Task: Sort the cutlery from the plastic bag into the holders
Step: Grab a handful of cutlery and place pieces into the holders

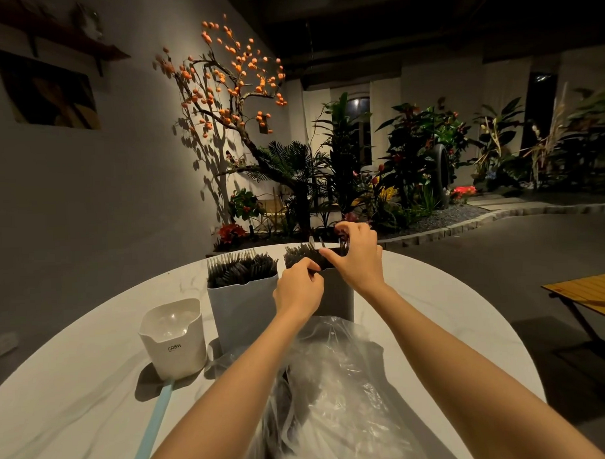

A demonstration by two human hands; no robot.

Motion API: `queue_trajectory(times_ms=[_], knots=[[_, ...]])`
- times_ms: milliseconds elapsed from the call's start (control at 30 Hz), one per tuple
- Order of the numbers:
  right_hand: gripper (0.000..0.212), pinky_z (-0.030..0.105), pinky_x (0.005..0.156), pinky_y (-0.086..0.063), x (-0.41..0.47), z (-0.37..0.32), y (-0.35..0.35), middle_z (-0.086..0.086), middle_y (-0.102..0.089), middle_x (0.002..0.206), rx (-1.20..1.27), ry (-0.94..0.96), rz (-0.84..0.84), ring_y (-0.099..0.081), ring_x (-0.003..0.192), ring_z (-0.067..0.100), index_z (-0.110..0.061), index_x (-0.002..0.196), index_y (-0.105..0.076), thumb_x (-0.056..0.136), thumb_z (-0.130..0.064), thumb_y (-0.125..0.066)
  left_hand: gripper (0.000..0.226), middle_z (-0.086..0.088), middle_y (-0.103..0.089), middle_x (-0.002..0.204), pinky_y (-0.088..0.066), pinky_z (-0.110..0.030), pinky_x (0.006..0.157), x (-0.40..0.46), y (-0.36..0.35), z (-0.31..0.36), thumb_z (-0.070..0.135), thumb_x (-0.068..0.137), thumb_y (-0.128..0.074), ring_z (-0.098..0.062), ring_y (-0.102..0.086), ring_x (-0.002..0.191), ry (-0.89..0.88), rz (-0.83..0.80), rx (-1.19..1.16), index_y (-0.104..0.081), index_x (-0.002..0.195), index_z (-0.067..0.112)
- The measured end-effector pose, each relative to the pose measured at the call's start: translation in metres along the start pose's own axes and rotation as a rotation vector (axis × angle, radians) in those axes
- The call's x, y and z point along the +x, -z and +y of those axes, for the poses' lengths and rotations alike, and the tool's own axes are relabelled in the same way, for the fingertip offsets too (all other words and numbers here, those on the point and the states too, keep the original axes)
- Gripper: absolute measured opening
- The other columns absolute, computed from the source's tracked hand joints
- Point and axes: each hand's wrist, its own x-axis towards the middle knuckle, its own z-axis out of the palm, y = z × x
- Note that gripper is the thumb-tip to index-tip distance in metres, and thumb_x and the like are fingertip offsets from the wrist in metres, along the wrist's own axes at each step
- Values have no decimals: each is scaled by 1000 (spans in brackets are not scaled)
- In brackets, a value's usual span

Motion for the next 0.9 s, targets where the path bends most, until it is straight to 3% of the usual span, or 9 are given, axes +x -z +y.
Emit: queue_trajectory(times_ms=[100,167,300,433,567,633,767,900], knots=[[53,40,105,-34,-1,-3,0,3,-46,142,-44,241,25,-40,132,22,-17,143,-43,92,-15,-60,23,3,-68,98,-48,-36,81,0,1,0,23,96,-48,-18,-59,94,10,-20,1,-62,114,27],[52,39,115,-22,-2,-4,-2,4,-39,151,-135,352,-106,-30,141,20,-14,145,-39,95,-5,-50,25,2,-68,102,-48,-37,82,0,2,0,24,95,-48,-22,-60,99,15,-32,18,-62,115,28],[49,41,119,4,-5,-5,0,2,-29,157,-237,313,-447,-11,148,15,-13,148,-32,100,-8,-35,28,1,-67,107,-49,-39,85,0,4,-1,26,94,-47,-24,-59,104,32,-48,20,-63,117,31],[50,46,117,9,-6,-8,8,-2,-19,160,-255,263,-555,-3,149,17,-19,153,-20,104,-19,-28,26,4,-68,101,-52,-43,86,-4,7,-1,27,94,-49,-23,-62,99,43,-62,-54,-63,115,35],[40,41,117,-11,-10,-6,13,-2,-43,148,-83,225,-329,-26,143,18,-19,142,-45,102,-23,-41,12,8,-65,79,-53,-45,82,-9,11,-2,34,96,-48,-19,-65,82,62,-14,-150,-59,99,33],[33,37,110,-25,-13,-7,16,0,-57,134,-36,246,-236,-40,131,20,-18,131,-57,100,-23,-47,19,6,-66,76,-54,-45,82,-12,15,-1,39,99,-43,-21,-66,80,74,-8,-170,-57,93,29],[23,38,97,-41,-21,-15,24,1,-66,117,3,252,-203,-50,115,20,-16,114,-66,97,-26,-54,31,6,-65,69,-54,-45,81,-18,22,-2,40,101,-37,-24,-65,76,77,-16,-177,-55,79,27],[20,40,84,-51,-32,-25,28,2,-71,97,42,229,-288,-60,93,16,-15,99,-69,94,-31,-60,34,6,-64,67,-53,-45,82,-31,28,-4,33,100,-35,-25,-64,74,89,-31,-170,-55,73,25]])
